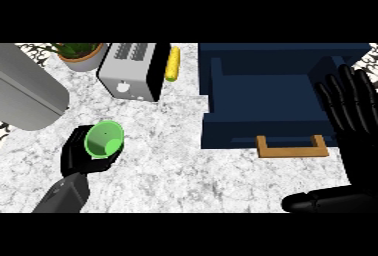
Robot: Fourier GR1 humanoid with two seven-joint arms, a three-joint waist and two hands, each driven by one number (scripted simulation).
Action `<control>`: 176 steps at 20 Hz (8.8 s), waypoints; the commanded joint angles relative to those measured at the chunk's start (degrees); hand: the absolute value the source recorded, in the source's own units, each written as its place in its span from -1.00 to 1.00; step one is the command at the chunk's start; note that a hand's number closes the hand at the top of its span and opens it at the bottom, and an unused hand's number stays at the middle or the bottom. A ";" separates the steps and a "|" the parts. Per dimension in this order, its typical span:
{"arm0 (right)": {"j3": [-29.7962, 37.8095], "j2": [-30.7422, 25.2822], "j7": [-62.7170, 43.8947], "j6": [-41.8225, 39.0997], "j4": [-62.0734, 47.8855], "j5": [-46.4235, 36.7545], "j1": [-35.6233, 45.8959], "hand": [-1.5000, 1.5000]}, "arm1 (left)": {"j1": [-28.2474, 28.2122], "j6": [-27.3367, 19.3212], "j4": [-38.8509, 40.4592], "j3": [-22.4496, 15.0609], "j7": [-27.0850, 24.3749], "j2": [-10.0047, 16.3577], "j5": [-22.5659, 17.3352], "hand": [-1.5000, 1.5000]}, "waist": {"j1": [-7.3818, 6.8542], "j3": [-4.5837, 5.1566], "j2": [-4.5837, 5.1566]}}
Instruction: Pick up the cup, place it into the drawer and close the drawer
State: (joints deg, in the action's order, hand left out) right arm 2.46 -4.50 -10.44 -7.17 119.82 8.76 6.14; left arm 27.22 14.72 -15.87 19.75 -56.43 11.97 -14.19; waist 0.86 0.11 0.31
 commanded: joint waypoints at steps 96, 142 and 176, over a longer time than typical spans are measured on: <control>-1.32 0.84 3.98 -2.73 -4.95 0.22 3.11 -1.00 | 48.56 -43.29 -6.44 -53.76 37.49 -11.97 -21.04 -1.00 | 6.07 -0.20 1.32; -12.22 -15.96 13.17 -11.80 -12.76 -37.33 1.08 1.00 | -5.72 -29.58 -64.54 -38.80 34.09 14.90 -32.95 -1.00 | -2.07 -0.09 -0.20; -1.77 -10.87 41.69 5.50 -101.37 -53.93 44.17 -1.00 | -22.25 -7.66 -66.68 -22.96 35.05 18.14 -31.46 -1.00 | -3.87 -0.22 0.69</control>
State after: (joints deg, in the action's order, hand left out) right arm -1.58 -13.43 31.54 -1.49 27.39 -44.90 45.28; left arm 6.22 6.08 -82.12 -3.21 -20.76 30.55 -46.63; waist -2.16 0.22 -0.16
